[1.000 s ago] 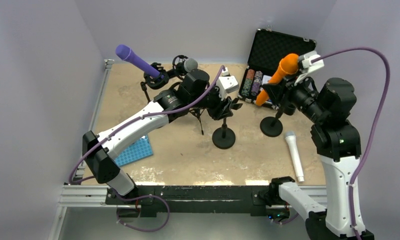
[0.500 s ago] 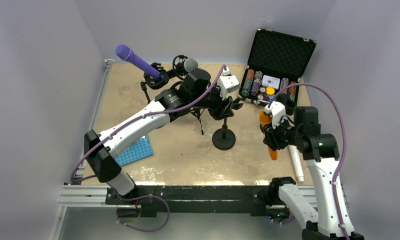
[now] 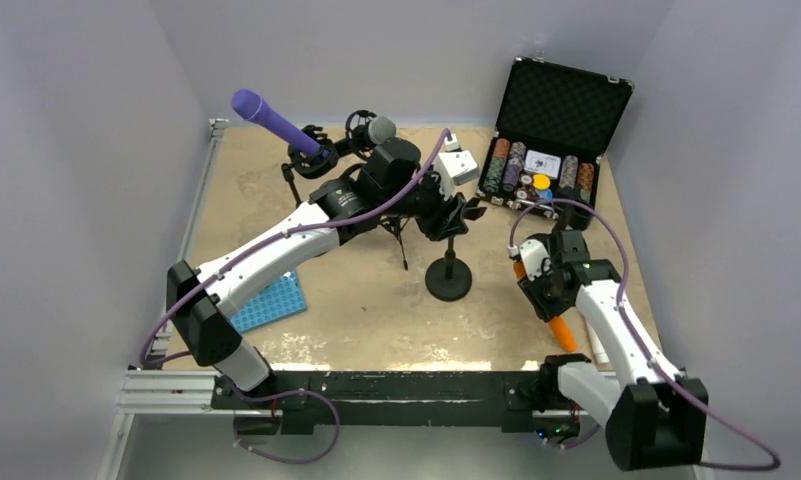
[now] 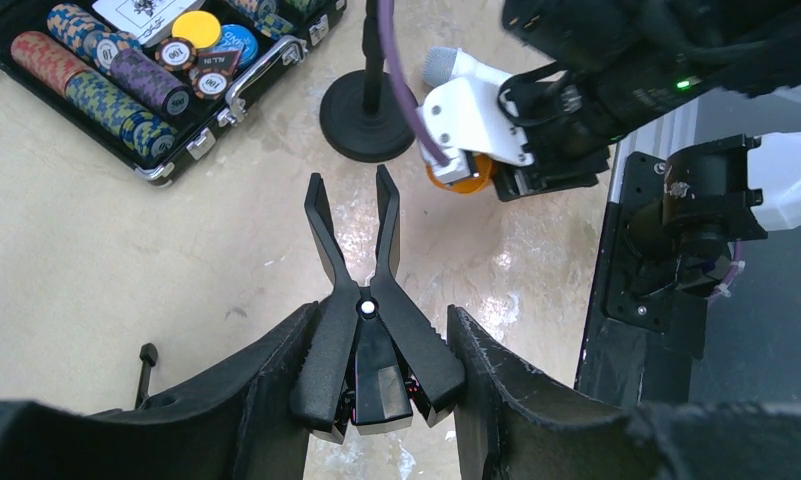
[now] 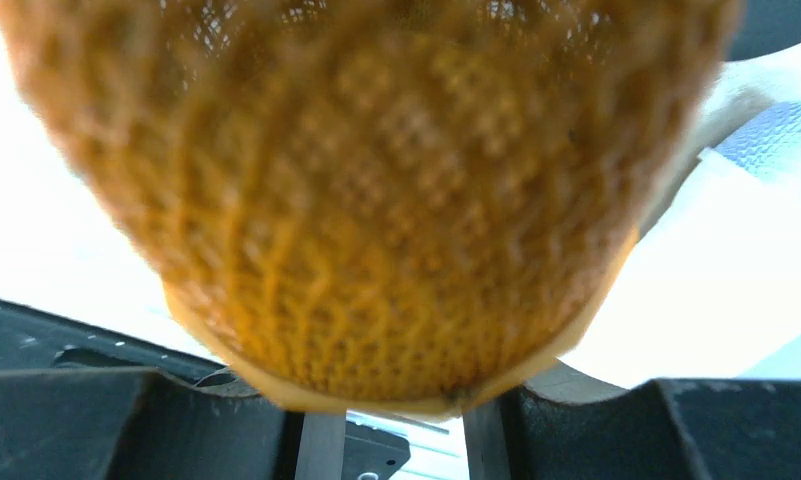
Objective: Remove the microphone from the stand
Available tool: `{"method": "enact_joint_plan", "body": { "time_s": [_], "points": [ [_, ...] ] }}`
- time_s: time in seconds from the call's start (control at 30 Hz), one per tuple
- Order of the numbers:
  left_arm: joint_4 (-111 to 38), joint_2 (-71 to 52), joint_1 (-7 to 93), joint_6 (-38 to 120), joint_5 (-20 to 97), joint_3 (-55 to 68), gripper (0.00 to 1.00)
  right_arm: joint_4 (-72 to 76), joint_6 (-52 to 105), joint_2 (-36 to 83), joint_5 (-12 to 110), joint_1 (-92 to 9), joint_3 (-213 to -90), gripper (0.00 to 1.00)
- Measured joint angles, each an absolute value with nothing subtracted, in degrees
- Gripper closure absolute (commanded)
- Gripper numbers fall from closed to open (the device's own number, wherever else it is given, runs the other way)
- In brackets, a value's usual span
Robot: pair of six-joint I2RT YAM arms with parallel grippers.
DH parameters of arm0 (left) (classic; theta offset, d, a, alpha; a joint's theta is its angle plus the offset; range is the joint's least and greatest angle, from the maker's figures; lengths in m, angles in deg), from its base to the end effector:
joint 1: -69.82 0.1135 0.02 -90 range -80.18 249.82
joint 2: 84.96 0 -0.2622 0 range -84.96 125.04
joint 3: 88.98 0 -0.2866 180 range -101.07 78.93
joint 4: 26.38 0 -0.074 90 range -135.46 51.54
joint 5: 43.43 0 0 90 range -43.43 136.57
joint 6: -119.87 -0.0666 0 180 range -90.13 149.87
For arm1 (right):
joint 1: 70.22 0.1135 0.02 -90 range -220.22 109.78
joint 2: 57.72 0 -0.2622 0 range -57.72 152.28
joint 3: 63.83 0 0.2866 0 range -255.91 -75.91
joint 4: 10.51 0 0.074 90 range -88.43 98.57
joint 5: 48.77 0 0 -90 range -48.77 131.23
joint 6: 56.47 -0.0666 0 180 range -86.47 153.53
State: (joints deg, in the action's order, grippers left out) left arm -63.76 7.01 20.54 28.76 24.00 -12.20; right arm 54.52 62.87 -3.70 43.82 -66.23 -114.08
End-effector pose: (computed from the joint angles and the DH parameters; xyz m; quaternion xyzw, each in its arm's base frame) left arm 0.2623 -0.3439 0.3718 0.4479 0.7090 -0.3633 0.4058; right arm 0.2021 0.0171 0.1758 -0.2858 0.9402 -0.0187 0.1843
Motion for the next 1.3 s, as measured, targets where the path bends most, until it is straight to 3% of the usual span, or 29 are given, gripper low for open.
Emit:
{"method": "enact_joint_plan", "body": {
  "time_s": [0.17,0.33,0.53,0.7,1.1,1.3],
  "points": [
    [-64.1,6.6,20.5,28.8,24.0,-12.0,1.00,50.1,61.7,6.6,38.8,-66.2,-112.8,1.00],
    [-64.0,6.1,20.5,28.8,24.0,-11.5,1.00,46.4,62.2,7.4,35.7,-66.2,-111.1,0.99],
    [-63.9,6.1,20.5,28.8,24.0,-11.4,1.00,42.4,62.7,8.9,31.8,-66.2,-107.7,0.81],
    [-63.8,6.0,20.5,28.8,24.0,-11.3,1.00,41.2,63.0,9.6,29.8,-66.2,-106.8,0.78],
    [-63.8,6.0,20.5,28.8,24.0,-11.3,1.00,45.6,64.0,5.1,30.3,-66.2,-107.0,0.36],
    [-63.8,6.0,20.5,28.8,24.0,-11.3,1.00,50.4,64.8,1.3,33.7,-66.1,-109.7,0.32]
  ]
}}
